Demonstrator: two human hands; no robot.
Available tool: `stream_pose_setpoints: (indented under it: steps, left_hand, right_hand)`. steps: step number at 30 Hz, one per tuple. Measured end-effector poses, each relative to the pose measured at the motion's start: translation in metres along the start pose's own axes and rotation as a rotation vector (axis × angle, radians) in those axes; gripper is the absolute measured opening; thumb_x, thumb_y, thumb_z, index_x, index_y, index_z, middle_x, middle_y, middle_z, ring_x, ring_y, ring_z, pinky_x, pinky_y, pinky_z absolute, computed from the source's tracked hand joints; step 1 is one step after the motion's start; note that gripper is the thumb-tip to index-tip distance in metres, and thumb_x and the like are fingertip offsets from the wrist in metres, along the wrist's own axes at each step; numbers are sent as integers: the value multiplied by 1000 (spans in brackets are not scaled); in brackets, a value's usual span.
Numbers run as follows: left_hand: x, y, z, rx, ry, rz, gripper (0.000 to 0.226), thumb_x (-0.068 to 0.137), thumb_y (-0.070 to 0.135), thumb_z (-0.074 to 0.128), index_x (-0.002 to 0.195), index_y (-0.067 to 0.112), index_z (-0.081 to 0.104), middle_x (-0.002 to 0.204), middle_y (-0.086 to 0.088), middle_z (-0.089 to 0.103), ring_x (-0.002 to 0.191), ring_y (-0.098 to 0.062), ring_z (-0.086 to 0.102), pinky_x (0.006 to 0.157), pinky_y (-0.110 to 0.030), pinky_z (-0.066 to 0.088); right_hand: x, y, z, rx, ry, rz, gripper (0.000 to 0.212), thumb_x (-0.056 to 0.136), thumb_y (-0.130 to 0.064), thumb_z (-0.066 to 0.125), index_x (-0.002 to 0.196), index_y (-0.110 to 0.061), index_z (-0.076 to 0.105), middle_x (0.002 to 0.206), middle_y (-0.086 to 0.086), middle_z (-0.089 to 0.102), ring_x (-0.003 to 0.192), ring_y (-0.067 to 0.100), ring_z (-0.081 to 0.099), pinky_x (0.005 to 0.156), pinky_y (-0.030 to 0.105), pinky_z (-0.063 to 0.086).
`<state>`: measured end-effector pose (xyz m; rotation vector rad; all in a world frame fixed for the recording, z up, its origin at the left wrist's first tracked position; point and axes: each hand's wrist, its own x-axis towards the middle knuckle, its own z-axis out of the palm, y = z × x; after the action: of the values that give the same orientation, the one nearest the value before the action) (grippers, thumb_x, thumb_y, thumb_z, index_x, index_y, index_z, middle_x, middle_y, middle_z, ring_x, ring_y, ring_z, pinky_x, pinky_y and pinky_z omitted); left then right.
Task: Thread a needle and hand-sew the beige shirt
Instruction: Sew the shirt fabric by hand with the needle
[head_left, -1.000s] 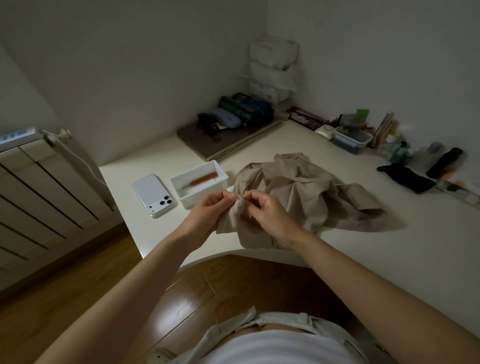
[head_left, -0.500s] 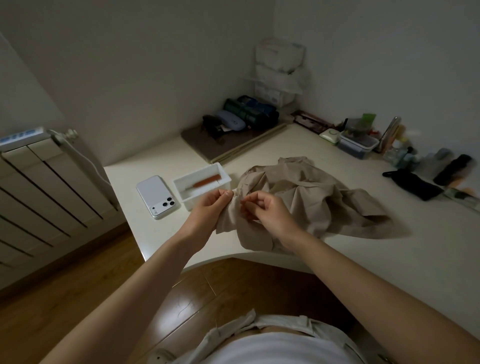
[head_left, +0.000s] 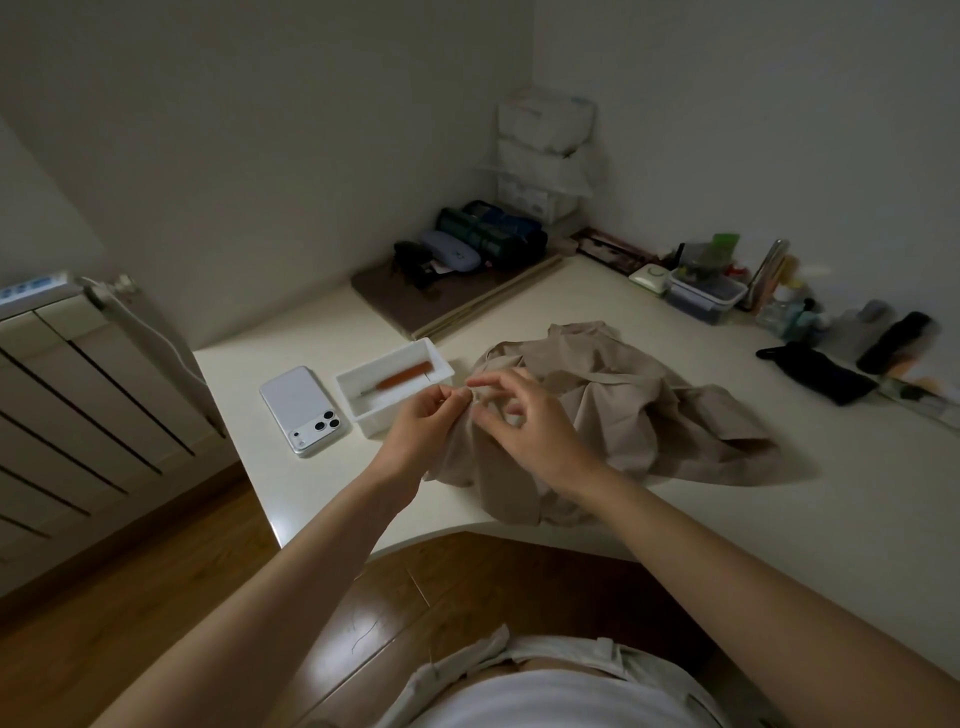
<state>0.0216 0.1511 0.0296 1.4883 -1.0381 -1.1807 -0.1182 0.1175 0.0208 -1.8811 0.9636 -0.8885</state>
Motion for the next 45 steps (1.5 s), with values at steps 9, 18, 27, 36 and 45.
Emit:
stream_pose_setpoints:
  steps: [9, 18, 27, 36, 45]
  left_hand:
    - [8, -1, -1, 8, -48, -22, 31, 97, 24, 51, 100, -6, 60, 90, -18, 59, 82, -24, 55, 71, -29, 45]
    - [24, -10, -11, 57, 19, -27, 21, 99, 28, 48, 85, 13, 54, 72, -1, 56, 63, -9, 52, 56, -16, 42]
    - [35, -11, -18, 26, 179, -1, 20, 100, 24, 47, 82, 17, 54, 79, 0, 54, 74, -13, 48, 70, -25, 40]
    - [29, -11, -11, 41, 129, 34, 22, 100, 24, 45, 82, 15, 53, 76, -2, 53, 71, -11, 49, 67, -21, 41]
    - [19, -11, -3, 71, 70, 87, 20, 100, 22, 46, 83, 12, 51, 71, -1, 48, 65, -9, 43, 58, -18, 37]
  right_hand:
    - [12, -5, -1, -123, 87, -171, 7, 82, -14, 71, 88, -11, 70, 100, -7, 57, 98, 5, 55, 90, 8, 41]
    - [12, -17, -1, 369, 50, -20, 5, 95, -15, 52, 91, -12, 54, 85, 9, 69, 87, 20, 68, 89, 36, 54]
    - [-11, 26, -14, -213, -106, 207, 15, 102, -28, 36, 96, -16, 43, 67, -8, 45, 48, -3, 45, 46, 11, 34]
    - [-16, 30, -20, -328, 67, 190, 17, 97, -25, 49, 103, -10, 57, 57, -9, 43, 43, 3, 39, 43, 14, 32]
    - [2, 1, 10, -24, -12, 152, 19, 92, -27, 59, 85, -10, 59, 53, -8, 43, 43, -2, 42, 48, 7, 33]
